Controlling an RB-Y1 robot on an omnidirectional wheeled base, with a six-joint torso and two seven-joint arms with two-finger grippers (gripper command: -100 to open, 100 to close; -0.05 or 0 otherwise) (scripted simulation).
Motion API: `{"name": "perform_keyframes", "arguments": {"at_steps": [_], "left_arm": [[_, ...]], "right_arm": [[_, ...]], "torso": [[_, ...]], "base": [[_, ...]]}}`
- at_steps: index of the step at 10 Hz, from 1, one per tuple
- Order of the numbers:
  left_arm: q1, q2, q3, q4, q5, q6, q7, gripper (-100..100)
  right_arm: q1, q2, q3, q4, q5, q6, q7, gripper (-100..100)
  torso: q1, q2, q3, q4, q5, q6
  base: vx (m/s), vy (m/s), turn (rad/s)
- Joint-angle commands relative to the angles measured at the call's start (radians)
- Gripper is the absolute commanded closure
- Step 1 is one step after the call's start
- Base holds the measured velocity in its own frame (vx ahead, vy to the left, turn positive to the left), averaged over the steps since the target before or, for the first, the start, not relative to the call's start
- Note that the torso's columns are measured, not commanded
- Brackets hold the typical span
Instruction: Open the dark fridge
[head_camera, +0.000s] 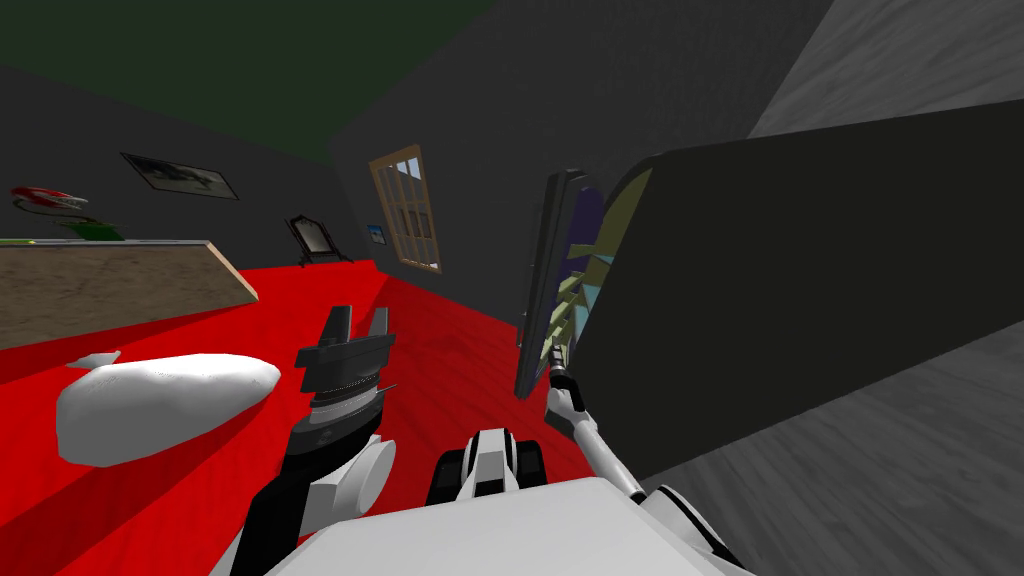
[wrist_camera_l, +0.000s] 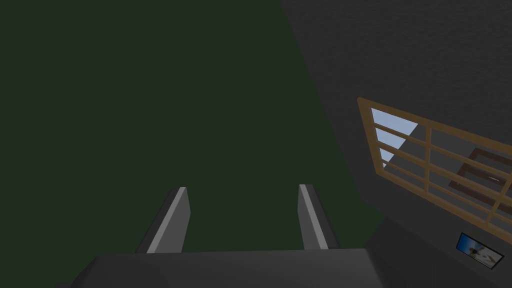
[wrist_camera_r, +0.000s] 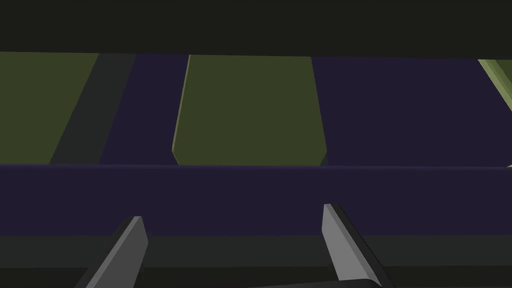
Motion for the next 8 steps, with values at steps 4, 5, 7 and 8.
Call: {"name": "perform_keyframes", "arguments": {"at_steps": [4, 5, 7, 8], "left_arm": [[0.0, 0.0, 0.0, 0.0, 0.0, 0.0, 0.0, 0], [0.0, 0.0, 0.0, 0.0, 0.0, 0.0, 0.0, 0], [0.0, 0.0, 0.0, 0.0, 0.0, 0.0, 0.0, 0], [0.0, 0.0, 0.0, 0.0, 0.0, 0.0, 0.0, 0]], "right_arm": [[-0.014, -0.011, 0.004, 0.032, -0.013, -0.006, -0.051, 100], [-0.04, 0.006, -0.046, 0.066, -0.029, -0.041, -0.016, 100], [-0.066, 0.024, -0.095, 0.097, -0.045, -0.076, 0.02, 100], [-0.066, 0.024, -0.103, 0.101, -0.045, -0.076, 0.02, 100]], "torso": [[0.0, 0.0, 0.0, 0.0, 0.0, 0.0], [0.0, 0.0, 0.0, 0.0, 0.0, 0.0], [0.002, -0.002, -0.001, -0.001, 0.001, 0.001], [0.001, -0.002, -0.001, -0.001, 0.0, 0.0]], "base": [[0.006, 0.006, 0.007], [0.03, 0.034, 0.389], [0.047, 0.042, 0.187], [0.043, 0.042, 0.14]]}}
